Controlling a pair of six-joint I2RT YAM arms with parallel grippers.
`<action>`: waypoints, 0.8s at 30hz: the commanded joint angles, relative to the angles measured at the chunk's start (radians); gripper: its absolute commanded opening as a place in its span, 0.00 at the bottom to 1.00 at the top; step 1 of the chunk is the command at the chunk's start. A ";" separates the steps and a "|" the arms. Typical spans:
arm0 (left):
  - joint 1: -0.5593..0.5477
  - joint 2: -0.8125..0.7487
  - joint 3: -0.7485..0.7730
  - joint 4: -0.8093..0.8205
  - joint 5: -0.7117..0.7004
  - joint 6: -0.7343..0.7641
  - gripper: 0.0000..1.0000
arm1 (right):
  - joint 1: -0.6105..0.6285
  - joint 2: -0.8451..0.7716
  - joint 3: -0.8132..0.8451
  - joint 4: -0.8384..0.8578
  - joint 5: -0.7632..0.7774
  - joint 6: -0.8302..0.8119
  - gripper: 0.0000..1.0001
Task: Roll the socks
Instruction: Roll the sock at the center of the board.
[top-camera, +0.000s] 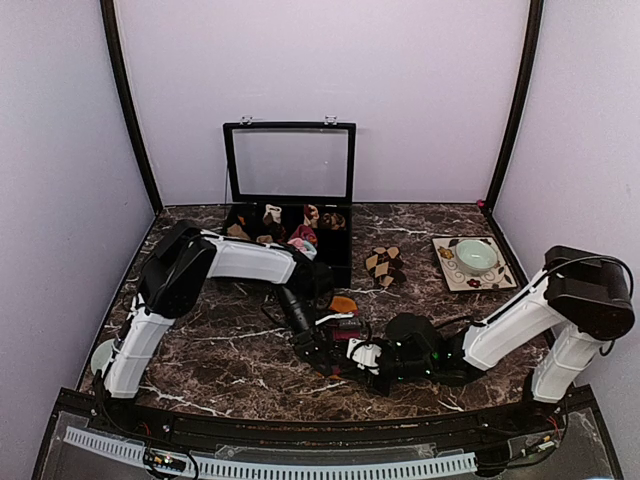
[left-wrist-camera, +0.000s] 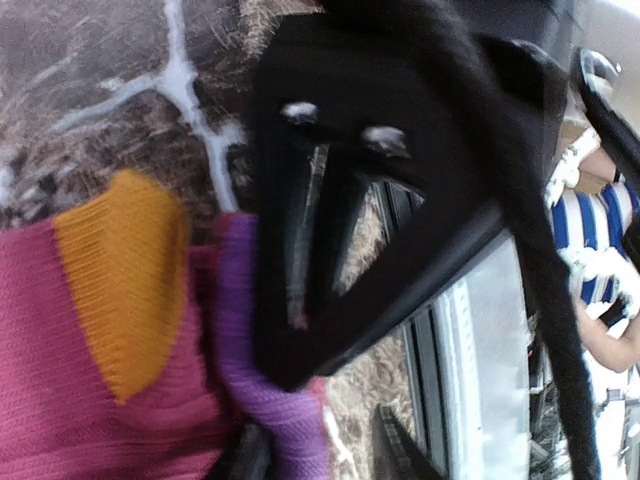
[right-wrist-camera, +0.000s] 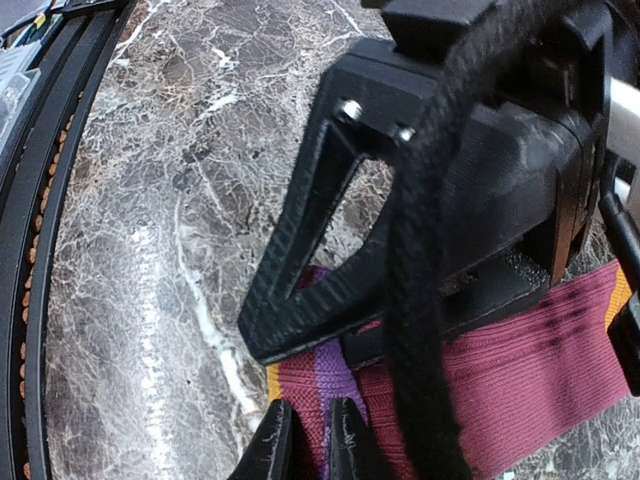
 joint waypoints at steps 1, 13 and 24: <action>0.015 -0.033 -0.092 0.098 -0.234 0.008 0.45 | -0.030 0.059 -0.002 -0.046 0.001 0.053 0.13; 0.087 -0.455 -0.439 0.535 -0.372 -0.030 0.56 | -0.091 0.089 0.017 -0.198 -0.109 0.267 0.02; 0.029 -0.576 -0.580 0.599 -0.287 0.125 0.53 | -0.181 0.125 0.004 -0.188 -0.222 0.492 0.01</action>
